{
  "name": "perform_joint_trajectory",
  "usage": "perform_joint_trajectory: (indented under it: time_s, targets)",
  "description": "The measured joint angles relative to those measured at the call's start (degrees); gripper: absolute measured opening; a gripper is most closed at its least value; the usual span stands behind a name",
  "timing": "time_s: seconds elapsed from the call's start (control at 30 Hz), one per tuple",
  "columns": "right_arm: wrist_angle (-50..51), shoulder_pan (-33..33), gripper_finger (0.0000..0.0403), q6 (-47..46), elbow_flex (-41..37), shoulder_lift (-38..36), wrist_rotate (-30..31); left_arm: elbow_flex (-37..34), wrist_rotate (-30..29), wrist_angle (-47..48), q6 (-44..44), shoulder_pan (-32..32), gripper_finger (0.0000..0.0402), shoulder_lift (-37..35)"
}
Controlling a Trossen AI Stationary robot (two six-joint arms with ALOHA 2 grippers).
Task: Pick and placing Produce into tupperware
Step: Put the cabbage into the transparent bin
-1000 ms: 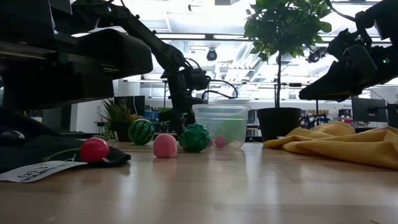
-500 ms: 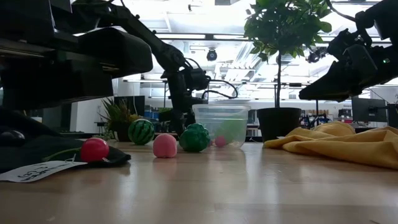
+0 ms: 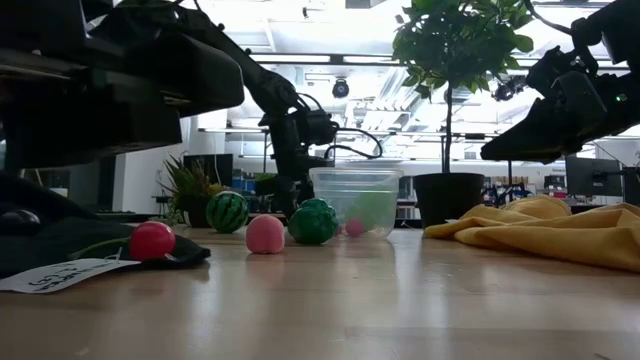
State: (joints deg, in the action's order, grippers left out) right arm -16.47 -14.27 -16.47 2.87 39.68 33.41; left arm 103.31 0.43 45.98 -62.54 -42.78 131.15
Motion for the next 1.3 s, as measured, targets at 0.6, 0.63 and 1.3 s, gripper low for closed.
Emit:
perform_joint_trajectory:
  time_s: [0.6,0.63,1.3]
  targets:
    - [0.0,0.0,0.0114,0.0,0.0,0.0,0.0,0.0,-1.5,0.6,1.2,0.0,0.0229,-4.9]
    - [0.0,0.0,0.0114,0.0,0.0,0.0,0.0,0.0,-1.5,0.7,1.6,0.0,0.0229,-5.5]
    - [0.0,0.0,0.0114,0.0,0.0,0.0,0.0,0.0,-1.7,6.0,11.0,0.3,0.0233,-15.7]
